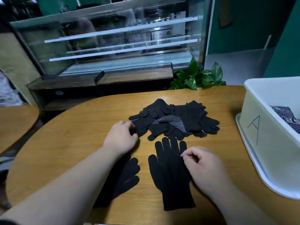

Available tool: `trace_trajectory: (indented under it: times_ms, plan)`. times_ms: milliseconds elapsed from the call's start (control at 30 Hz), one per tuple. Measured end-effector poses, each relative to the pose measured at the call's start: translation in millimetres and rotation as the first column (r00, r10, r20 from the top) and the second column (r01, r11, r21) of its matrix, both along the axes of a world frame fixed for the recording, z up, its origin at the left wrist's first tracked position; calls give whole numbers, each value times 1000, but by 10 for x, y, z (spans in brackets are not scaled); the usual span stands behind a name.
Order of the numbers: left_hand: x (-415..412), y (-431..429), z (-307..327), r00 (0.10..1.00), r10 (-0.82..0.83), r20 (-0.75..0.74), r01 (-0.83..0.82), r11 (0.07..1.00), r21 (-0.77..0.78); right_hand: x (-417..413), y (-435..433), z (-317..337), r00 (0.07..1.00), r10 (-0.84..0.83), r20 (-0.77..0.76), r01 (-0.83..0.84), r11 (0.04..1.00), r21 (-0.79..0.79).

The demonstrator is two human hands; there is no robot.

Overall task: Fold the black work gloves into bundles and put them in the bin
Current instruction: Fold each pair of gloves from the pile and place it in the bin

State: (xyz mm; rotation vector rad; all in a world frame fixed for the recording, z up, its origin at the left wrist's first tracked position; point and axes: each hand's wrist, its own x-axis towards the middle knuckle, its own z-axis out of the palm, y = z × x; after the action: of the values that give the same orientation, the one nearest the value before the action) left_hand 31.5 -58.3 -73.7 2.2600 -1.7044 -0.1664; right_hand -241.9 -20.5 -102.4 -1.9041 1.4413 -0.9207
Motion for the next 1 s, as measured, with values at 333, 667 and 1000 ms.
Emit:
trace_trajectory:
  times_ms: [333,667,1000]
  plan:
    - [-125,-306,-88,989,-68,134,75,996,-49,23,-27,2,999,9,-48,-10,1000,-29]
    - [210,-203,624,798,79,-598,-254,943,-214,17,-33,-5,998,4,-69,-4,1000,6]
    - [437,-50,960,720,265,-642,-512,827,-232,-12,18,32,998,37,-60,-36,999,18]
